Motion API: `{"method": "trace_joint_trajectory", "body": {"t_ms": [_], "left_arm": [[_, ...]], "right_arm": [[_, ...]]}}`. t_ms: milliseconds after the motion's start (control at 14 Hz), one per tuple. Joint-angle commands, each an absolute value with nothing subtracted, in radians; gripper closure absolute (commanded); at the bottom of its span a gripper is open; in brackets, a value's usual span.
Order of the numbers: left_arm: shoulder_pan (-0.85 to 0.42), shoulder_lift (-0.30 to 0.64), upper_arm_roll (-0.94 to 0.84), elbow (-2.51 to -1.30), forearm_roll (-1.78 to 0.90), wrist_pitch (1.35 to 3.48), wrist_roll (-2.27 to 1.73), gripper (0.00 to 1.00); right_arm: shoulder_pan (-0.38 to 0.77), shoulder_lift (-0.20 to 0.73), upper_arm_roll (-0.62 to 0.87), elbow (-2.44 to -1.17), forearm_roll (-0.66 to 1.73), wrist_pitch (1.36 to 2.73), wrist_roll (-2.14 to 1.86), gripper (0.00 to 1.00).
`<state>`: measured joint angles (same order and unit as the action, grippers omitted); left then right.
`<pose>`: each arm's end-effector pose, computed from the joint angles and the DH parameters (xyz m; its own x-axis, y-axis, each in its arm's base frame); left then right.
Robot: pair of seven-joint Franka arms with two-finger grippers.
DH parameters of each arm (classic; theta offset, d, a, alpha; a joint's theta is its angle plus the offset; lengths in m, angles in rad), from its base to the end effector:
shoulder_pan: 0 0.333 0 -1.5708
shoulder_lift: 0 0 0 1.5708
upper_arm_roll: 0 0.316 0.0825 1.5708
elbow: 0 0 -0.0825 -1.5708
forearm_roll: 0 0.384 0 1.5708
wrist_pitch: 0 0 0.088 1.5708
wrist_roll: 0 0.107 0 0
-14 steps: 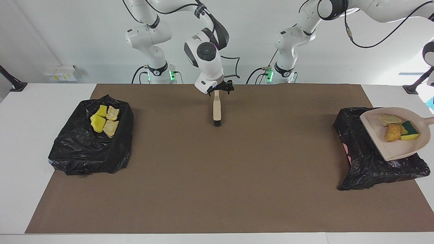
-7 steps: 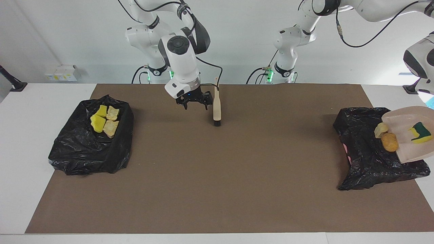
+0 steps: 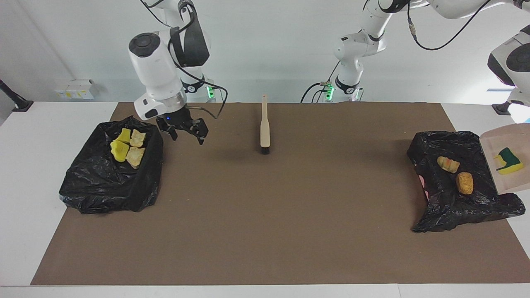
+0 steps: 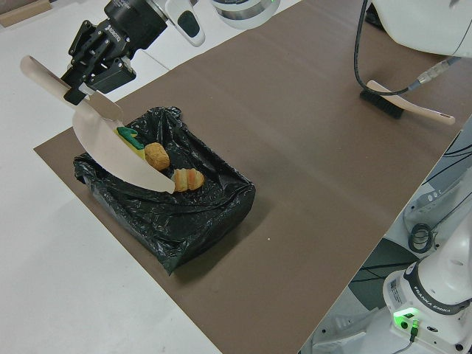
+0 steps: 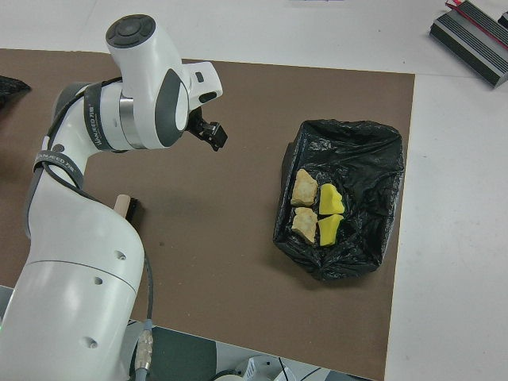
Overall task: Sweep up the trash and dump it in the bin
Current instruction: 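Tip the dustpan into the bag while the right gripper drops the brush, then bring the empty dustpan back toward the mat center with the left gripper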
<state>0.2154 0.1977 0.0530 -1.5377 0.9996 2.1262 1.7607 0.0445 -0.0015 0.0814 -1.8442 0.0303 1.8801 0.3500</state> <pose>0.6281 0.2080 0.6004 -0.1756 -0.5027 -0.8465 -0.9550 0.2956 0.0226 0.5613 0.0734 0.5219 0.9726 -0.2311 0.0250 -0.2300 -0.9724 -0.0401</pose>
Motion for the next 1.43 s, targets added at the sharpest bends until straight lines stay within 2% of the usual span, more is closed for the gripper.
{"method": "trace_joint_trajectory", "body": {"t_ms": [0,215,572,859,1073,1360], "left_arm": [[0.173,0.14,0.066,-1.578,1.051,2.115,1.709,1.0],[0.121,0.097,0.06,-1.63,1.227,2.019,1.501,1.0],[0.12,0.077,0.06,-1.664,1.236,2.023,1.496,1.0],[0.12,0.074,0.054,-1.664,1.213,2.011,1.5,1.0],[0.112,0.074,0.048,-1.654,1.016,1.935,1.5,1.0],[0.02,0.071,0.048,-1.652,0.855,1.792,1.485,1.0]], "right_arm": [[0.046,-0.021,0.051,-1.78,-0.052,1.797,0.286,0.0],[0.046,-0.083,-0.018,-1.734,-0.048,1.706,0.238,0.0],[0.006,-0.081,-0.052,-1.544,-0.018,1.465,0.153,0.0],[0.023,-0.112,-0.052,-1.58,-0.02,1.451,0.15,0.0],[0.04,-0.114,-0.063,-1.583,-0.021,1.463,0.106,0.0],[0.075,-0.107,-0.118,-1.577,-0.021,1.485,0.069,0.0]]}}
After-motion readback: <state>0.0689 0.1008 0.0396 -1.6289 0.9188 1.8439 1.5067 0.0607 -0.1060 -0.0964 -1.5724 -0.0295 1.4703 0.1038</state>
